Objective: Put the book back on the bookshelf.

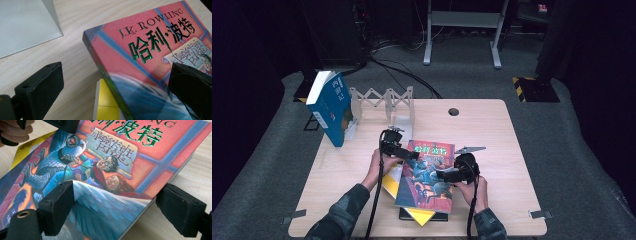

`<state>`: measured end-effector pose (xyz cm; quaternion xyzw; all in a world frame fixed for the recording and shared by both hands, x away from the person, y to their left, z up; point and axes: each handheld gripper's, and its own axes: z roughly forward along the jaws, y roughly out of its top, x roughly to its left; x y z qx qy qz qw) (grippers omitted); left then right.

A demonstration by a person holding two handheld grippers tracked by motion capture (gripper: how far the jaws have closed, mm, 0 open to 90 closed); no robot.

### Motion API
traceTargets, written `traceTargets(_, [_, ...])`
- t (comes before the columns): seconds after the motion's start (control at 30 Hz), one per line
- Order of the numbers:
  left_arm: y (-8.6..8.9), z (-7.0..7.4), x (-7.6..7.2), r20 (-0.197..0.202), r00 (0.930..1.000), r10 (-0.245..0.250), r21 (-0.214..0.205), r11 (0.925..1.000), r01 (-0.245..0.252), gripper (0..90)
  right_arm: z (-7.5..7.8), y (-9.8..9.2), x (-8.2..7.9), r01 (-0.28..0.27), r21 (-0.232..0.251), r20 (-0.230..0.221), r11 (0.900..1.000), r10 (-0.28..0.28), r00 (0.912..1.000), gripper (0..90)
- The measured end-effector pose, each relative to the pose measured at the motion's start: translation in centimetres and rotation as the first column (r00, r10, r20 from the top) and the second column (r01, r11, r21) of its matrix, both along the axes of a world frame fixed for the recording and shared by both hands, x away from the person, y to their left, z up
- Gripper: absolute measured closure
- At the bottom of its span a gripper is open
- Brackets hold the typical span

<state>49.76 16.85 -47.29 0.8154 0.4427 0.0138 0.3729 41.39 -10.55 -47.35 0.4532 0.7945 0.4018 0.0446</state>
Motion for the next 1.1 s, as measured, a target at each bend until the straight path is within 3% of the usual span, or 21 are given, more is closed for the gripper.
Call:
traceTargets(0.33, [-0.1, -0.2, 0.7, -0.019, 0.9998, -0.002, -0.016, 0.9999, 0.002, 0.0, 0.1, 0.7, 0.5, -0.003, -0.010, 0.007, 0.9999, 0.003, 1.0000, 14.7])
traceTargets(0.6, [0.1, -0.6, 1.1, -0.043, 0.9991, 0.001, -0.062, 0.9980, -0.003, 0.6, 0.1, 1.8, 1.2, -0.011, -0.017, 0.025, 0.9998, 0.012, 0.9996, 14.3])
traceTargets(0.83, [0.6, -0.3, 1.1, -0.055, 0.9984, 0.012, -0.047, 0.9988, -0.015, 1.1, 0.0, 2.4, 1.5, -0.024, -0.013, 0.032, 0.9996, 0.025, 0.9992, 14.2])
traceTargets(1.1, [1.7, 0.2, 1.0, -0.035, 0.9986, 0.041, -0.048, 0.9980, -0.042, 5.0, 0.1, 3.3, 1.9, -0.035, -0.017, 0.023, 0.9992, 0.036, 0.9991, 14.3])
